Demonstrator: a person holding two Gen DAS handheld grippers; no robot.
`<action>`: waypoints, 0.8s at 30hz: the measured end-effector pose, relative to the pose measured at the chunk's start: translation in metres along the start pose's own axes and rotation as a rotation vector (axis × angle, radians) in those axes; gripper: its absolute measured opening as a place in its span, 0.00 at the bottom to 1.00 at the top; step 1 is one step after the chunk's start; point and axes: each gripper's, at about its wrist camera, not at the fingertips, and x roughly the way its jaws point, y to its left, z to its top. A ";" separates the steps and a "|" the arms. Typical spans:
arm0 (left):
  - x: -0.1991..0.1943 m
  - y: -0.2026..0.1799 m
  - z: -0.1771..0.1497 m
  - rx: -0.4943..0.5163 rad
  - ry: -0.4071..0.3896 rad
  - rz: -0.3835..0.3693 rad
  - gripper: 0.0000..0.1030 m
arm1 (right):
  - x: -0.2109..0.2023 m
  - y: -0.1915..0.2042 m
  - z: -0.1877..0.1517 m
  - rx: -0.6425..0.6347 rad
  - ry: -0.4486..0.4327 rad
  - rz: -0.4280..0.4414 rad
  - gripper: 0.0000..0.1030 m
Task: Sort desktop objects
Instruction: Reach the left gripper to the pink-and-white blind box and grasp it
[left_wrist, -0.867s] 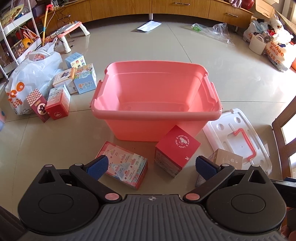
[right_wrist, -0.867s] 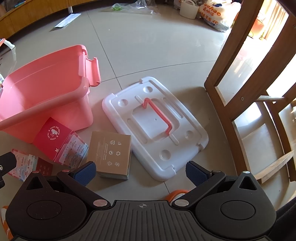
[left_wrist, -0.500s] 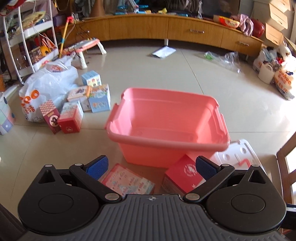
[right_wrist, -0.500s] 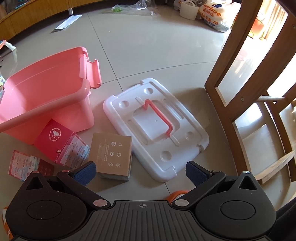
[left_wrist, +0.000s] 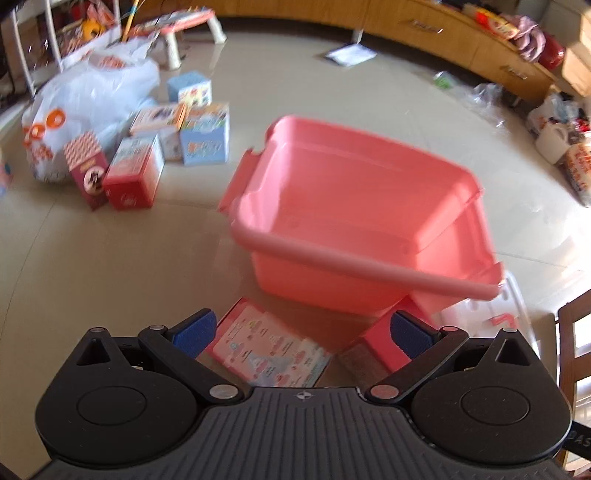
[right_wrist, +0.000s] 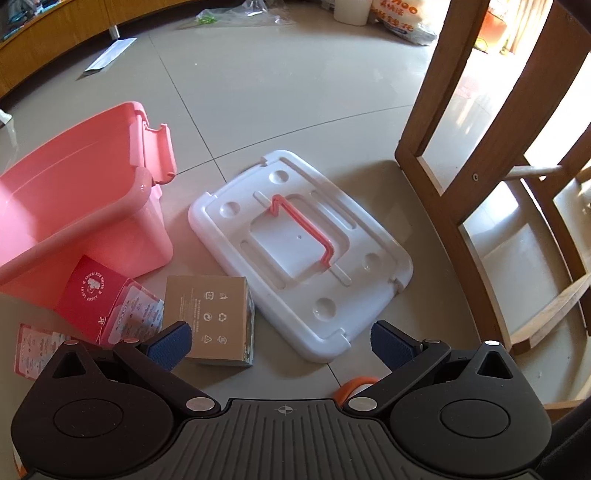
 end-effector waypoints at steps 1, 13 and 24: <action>0.008 0.001 -0.002 0.002 0.033 0.020 1.00 | 0.002 0.001 0.000 0.001 0.007 0.003 1.00; 0.067 0.028 -0.009 -0.226 0.210 0.071 0.98 | 0.023 0.024 -0.003 -0.081 0.022 -0.003 1.00; 0.100 0.051 -0.011 -0.532 0.211 0.070 0.93 | 0.049 0.027 -0.005 -0.083 0.065 -0.021 1.00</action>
